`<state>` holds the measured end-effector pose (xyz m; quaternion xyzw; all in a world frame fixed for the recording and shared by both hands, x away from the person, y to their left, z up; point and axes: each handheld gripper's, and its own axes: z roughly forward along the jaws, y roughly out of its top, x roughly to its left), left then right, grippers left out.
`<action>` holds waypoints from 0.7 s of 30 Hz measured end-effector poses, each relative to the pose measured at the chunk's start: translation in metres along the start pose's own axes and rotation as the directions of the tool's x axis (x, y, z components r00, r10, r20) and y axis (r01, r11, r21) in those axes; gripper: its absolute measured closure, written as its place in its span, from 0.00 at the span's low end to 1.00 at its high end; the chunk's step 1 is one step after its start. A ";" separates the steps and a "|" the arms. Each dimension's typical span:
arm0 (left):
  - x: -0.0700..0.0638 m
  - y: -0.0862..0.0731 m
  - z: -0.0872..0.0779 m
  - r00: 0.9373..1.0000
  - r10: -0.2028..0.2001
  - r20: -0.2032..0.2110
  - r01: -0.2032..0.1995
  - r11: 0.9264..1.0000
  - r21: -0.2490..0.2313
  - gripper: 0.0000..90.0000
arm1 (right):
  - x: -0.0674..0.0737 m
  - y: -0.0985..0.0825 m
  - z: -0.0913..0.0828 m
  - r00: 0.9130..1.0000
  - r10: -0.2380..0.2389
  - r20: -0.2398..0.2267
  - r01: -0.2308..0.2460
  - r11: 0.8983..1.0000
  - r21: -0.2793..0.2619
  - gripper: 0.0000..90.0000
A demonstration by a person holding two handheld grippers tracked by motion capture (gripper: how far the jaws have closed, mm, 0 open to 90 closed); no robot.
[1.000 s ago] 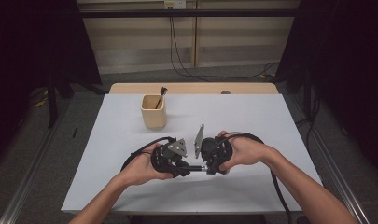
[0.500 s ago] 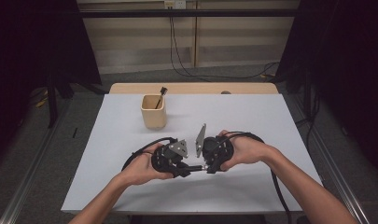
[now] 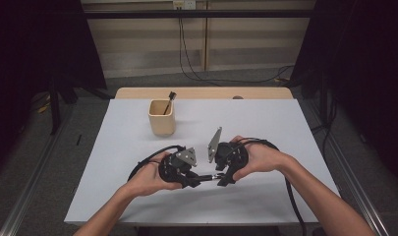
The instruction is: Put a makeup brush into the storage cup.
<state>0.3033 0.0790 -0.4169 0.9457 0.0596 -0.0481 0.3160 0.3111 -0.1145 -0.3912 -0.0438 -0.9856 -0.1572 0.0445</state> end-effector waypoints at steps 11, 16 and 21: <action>0.001 -0.006 -0.010 1.000 -0.023 -0.015 0.023 0.999 -0.024 0.83 | -0.002 -0.013 -0.009 0.995 0.082 0.052 -0.077 0.993 -0.086 0.16; -0.004 -0.011 -0.015 0.999 -0.027 -0.025 0.026 0.999 -0.033 0.83 | 0.000 -0.021 -0.013 0.992 0.105 0.073 -0.095 0.988 -0.121 0.11; -0.004 -0.016 -0.019 0.999 -0.034 -0.033 0.033 0.999 -0.036 0.83 | -0.001 -0.030 -0.016 0.989 0.128 0.080 -0.115 0.981 -0.155 0.05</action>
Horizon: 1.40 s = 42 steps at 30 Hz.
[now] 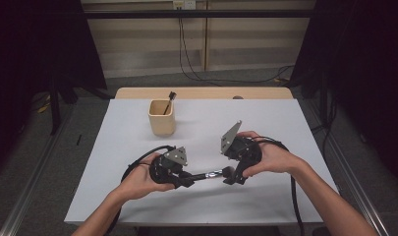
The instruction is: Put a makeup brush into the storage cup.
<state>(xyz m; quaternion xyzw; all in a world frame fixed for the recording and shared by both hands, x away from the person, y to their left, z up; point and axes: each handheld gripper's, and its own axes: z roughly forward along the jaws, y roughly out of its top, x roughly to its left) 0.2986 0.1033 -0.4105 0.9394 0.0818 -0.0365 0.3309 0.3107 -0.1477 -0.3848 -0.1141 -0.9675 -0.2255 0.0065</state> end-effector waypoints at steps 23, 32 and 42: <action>0.004 -0.032 -0.022 0.994 -0.104 -0.031 0.099 0.987 -0.130 0.83 | 0.002 -0.038 -0.006 0.996 0.087 -0.002 -0.087 0.993 -0.079 0.04; 0.006 -0.041 -0.028 0.989 -0.145 -0.024 0.134 0.959 -0.248 0.83 | 0.007 -0.046 -0.004 0.991 0.137 0.014 -0.133 0.978 -0.159 0.04; 0.006 -0.042 -0.034 0.986 -0.162 -0.024 0.145 0.931 -0.335 0.83 | 0.007 -0.049 -0.006 0.986 0.165 0.022 -0.150 0.938 -0.314 0.03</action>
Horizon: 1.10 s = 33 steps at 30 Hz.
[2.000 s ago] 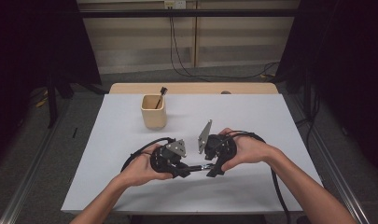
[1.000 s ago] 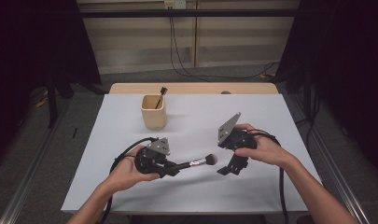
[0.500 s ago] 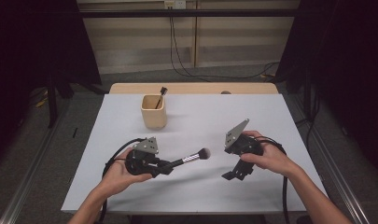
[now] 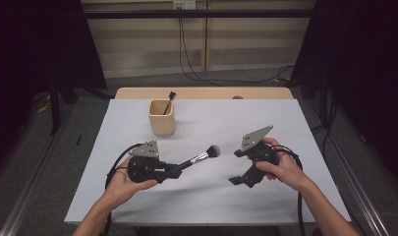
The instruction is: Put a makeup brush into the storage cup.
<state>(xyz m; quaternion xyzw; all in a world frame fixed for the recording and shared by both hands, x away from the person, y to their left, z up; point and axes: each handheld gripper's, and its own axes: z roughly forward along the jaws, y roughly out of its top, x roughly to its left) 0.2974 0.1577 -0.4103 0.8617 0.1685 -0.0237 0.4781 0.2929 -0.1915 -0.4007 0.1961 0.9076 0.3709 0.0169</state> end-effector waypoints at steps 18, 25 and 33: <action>-0.005 0.003 -0.002 1.000 -0.010 0.008 0.011 0.980 -0.197 0.83 | 0.017 0.000 0.010 0.999 -0.036 -0.002 0.034 0.949 -0.312 0.03; -0.007 0.006 -0.003 1.000 -0.010 0.010 0.012 0.971 -0.237 0.83 | 0.020 0.002 0.012 0.995 -0.047 -0.092 0.007 0.919 -0.393 0.02; -0.011 0.013 -0.001 1.000 -0.004 0.010 0.006 0.960 -0.281 0.83 | 0.022 0.006 0.010 0.992 -0.043 -0.116 -0.014 0.891 -0.454 0.01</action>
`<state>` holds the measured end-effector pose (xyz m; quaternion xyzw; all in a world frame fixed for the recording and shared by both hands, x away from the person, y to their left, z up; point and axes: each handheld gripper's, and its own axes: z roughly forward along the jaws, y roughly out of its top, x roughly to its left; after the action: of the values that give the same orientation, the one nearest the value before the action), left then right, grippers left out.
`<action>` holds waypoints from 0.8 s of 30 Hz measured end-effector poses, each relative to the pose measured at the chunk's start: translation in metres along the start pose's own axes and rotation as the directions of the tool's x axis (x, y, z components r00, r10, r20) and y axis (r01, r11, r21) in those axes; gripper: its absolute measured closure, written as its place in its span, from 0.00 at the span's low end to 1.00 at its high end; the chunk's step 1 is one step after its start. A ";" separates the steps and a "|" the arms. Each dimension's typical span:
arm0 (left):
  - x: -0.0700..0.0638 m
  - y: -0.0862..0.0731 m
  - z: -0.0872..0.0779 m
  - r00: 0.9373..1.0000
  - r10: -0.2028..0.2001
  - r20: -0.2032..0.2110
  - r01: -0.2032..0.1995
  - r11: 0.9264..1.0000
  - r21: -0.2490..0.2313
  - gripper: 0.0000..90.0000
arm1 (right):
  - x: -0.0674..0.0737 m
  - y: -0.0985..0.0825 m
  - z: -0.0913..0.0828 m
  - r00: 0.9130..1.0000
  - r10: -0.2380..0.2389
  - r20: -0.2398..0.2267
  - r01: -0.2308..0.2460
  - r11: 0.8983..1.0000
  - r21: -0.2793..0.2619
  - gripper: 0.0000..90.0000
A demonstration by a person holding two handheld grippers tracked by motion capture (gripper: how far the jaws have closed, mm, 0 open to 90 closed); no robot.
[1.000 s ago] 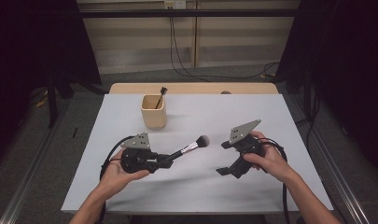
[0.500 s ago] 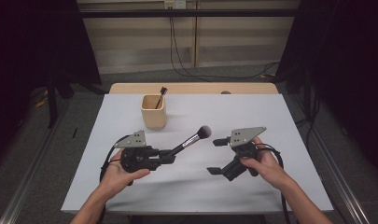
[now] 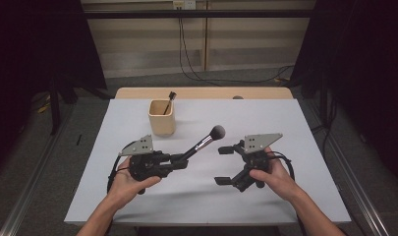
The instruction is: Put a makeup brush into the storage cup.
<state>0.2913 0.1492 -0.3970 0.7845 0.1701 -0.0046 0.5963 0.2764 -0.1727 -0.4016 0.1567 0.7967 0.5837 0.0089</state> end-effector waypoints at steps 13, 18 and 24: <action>-0.003 0.013 0.019 0.999 0.036 0.002 -0.036 0.998 -0.059 0.83 | -0.003 0.012 -0.008 1.000 0.000 0.031 0.003 0.995 -0.102 0.04; -0.004 0.013 0.019 0.999 0.044 -0.009 -0.044 0.996 -0.082 0.83 | -0.004 0.021 -0.011 0.999 0.014 0.043 -0.007 0.986 -0.164 0.02; -0.004 0.010 0.018 0.999 0.038 -0.005 -0.039 0.995 -0.092 0.83 | -0.005 0.023 -0.001 0.999 0.022 0.040 -0.015 0.986 -0.168 0.17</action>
<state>0.2935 0.1285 -0.3918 0.7595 0.1561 0.0161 0.6313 0.2868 -0.1689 -0.3810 0.1752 0.7430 0.6451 0.0332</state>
